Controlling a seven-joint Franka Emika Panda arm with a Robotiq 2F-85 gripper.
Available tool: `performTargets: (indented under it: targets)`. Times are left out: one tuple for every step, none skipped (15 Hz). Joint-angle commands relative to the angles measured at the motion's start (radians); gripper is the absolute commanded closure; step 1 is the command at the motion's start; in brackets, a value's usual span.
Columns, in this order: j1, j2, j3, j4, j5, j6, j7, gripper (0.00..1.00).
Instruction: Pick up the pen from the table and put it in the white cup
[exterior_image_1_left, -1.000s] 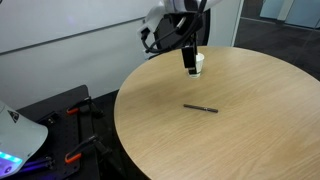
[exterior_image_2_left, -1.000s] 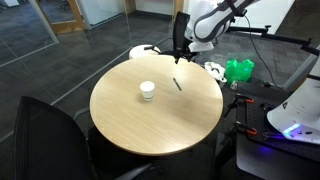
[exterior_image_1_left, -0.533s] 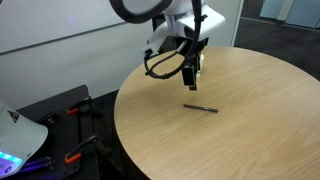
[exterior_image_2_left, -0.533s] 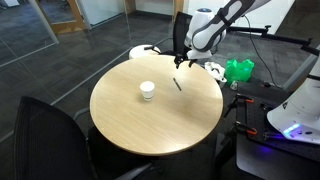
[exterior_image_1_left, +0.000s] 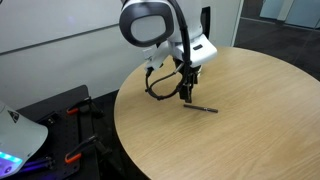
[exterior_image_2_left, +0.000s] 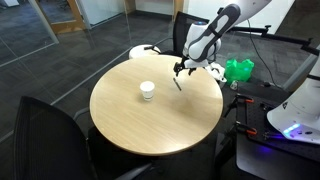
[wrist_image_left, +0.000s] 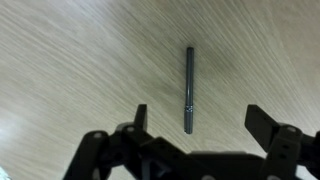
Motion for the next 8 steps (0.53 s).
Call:
performTargets:
  targets:
    - [-0.005,0.060,0.020,0.038,0.057,0.076,-0.005,0.00]
    - [0.000,0.076,0.015,0.045,0.059,0.087,0.000,0.00]
    - [0.001,0.088,0.014,0.052,0.063,0.093,0.001,0.00]
    - [0.004,0.100,0.010,0.059,0.063,0.099,0.003,0.00]
    - [0.009,0.114,0.003,0.070,0.061,0.095,0.009,0.00]
    - [0.016,0.128,-0.006,0.081,0.057,0.090,0.016,0.00]
    - [0.017,0.140,-0.009,0.092,0.057,0.086,0.017,0.00]
    - [0.019,0.154,-0.012,0.104,0.056,0.083,0.019,0.00]
